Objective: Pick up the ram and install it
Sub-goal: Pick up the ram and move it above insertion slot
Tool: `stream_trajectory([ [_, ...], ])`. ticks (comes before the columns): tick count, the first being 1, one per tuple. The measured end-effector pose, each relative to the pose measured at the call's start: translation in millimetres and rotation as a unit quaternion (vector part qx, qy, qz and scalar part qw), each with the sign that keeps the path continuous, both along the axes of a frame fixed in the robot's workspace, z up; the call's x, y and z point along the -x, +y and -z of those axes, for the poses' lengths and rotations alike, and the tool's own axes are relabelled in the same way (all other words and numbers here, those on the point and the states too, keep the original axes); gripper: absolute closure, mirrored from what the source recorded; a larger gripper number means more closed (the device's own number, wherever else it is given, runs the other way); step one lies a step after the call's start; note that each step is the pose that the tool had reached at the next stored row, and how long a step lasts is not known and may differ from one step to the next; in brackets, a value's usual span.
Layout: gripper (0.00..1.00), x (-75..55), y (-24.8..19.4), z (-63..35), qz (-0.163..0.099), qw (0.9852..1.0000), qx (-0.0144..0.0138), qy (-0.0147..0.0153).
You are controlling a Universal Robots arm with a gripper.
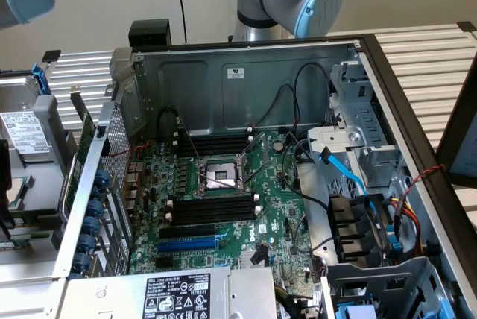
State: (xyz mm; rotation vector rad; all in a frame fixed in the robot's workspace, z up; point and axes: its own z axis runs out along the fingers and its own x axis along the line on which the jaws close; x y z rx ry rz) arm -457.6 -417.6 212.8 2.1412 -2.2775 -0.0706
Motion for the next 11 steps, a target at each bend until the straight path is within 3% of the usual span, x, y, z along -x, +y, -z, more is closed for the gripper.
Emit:
stream_trajectory([
  [8,0.76,0.0,-0.1,4.0,0.000,1.0000,0.0001,0.0000],
  [11,0.76,0.1,-0.1,11.3,0.000,1.0000,0.0000,-0.0013],
])
